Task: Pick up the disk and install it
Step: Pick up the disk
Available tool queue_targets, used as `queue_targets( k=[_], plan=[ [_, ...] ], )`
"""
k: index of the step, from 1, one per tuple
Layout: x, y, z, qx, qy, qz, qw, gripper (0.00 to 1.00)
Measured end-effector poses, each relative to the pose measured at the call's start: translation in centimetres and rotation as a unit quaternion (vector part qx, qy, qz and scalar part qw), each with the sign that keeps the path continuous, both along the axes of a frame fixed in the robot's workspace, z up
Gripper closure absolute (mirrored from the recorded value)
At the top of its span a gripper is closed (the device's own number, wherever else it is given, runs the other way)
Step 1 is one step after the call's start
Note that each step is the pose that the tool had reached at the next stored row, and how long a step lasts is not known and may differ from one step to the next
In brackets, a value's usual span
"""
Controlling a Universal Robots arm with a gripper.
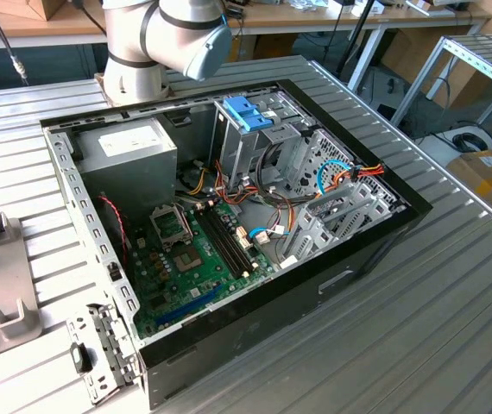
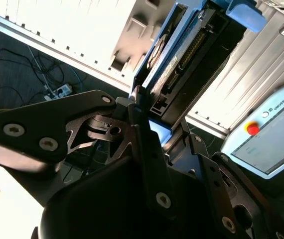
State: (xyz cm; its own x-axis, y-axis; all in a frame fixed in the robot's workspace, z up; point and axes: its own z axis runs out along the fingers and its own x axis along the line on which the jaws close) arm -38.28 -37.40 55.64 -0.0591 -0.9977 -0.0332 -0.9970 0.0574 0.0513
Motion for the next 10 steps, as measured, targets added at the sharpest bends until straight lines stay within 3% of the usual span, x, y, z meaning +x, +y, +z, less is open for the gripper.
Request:
queue_targets(
  k=[10],
  plan=[
    [1.45,0.00,-0.04,0.0000,0.0000,0.000,1.0000,0.63]
  ],
)
